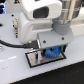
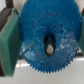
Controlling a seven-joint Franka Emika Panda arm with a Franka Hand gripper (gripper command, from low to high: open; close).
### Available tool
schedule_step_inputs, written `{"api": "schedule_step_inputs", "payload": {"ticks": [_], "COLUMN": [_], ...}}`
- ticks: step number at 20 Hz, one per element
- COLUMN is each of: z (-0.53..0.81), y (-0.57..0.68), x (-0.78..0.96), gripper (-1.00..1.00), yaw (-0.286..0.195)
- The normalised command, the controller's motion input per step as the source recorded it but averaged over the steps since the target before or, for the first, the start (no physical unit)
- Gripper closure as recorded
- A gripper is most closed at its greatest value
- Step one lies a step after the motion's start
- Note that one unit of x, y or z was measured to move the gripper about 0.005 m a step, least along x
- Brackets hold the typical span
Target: Insert the blue gear onto the right peg, followed by the red gear
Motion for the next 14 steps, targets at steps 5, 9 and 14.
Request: {"api": "schedule_step_inputs", "payload": {"ticks": [5, 9, 14], "z": [-0.07, 0.04, 0.33], "y": [0.02, 0.04, 0.1], "x": [0.02, -0.02, -0.15], "gripper": [-1.0, -1.0, -1.0], "yaw": [0.0, 0.0, 0.0]}}
